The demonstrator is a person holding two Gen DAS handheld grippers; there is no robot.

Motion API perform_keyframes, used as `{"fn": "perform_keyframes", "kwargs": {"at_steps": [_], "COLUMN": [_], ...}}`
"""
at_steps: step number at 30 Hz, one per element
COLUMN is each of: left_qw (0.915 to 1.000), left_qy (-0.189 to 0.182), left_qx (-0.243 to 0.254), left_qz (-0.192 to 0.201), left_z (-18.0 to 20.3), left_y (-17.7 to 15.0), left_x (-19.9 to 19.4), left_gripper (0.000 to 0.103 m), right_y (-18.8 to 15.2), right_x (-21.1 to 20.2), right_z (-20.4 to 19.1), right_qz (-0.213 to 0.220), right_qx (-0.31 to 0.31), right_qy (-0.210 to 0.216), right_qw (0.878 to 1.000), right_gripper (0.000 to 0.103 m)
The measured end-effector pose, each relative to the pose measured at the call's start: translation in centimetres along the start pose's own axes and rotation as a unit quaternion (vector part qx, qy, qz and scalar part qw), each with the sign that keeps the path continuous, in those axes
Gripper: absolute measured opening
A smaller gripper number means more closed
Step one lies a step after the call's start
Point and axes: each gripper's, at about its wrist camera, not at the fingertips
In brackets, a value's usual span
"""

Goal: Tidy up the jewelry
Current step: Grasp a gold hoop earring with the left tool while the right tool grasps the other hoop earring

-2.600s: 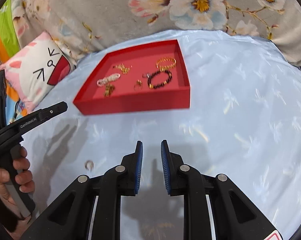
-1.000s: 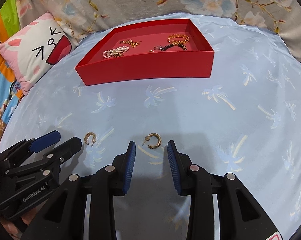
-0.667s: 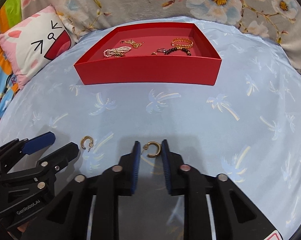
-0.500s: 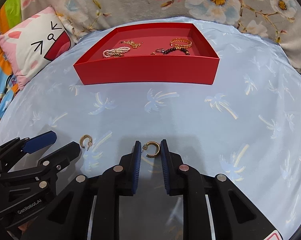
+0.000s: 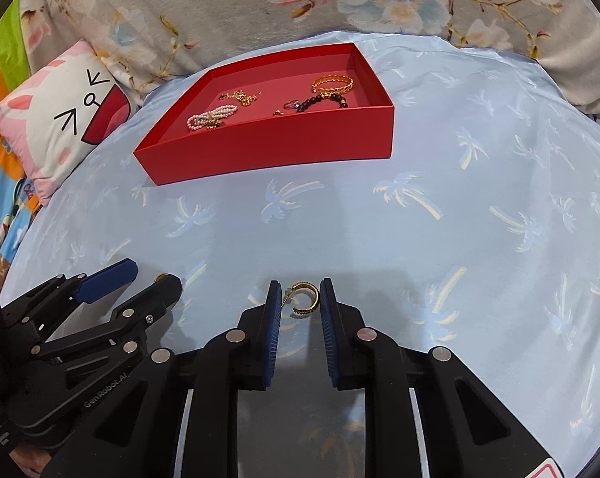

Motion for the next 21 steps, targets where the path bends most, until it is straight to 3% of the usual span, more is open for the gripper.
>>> {"fn": "perform_keyframes", "kwargs": {"at_steps": [9,11,21], "left_qw": [0.9999,0.9999,0.9999], "left_qy": [0.014,0.014,0.003], "left_qx": [-0.001,-0.002,-0.011], "left_qz": [-0.003,-0.003,-0.003], "left_z": [-0.1,-0.2,-0.6], "left_y": [0.1,0.0,-0.3], "left_x": [0.1,0.1,-0.2], "left_gripper": [0.027,0.018,0.017], "right_y": [-0.1,-0.2,-0.6], "right_x": [-0.2,-0.3,-1.5], "right_z": [-0.2,-0.2,-0.1], "right_qz": [-0.001,0.000,0.005], "right_qx": [-0.001,-0.001,-0.001], "right_qy": [0.004,0.005,0.008], "right_qw": [1.000,1.000,1.000], "right_gripper": [0.018,0.018,0.018]}}
Point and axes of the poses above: each gripper's, at about its wrist camera, not at the fingertips, and x roughly the way its jaws point, z to its right, y to its top, and after that the axes turned 15 degrees about x, right-handed
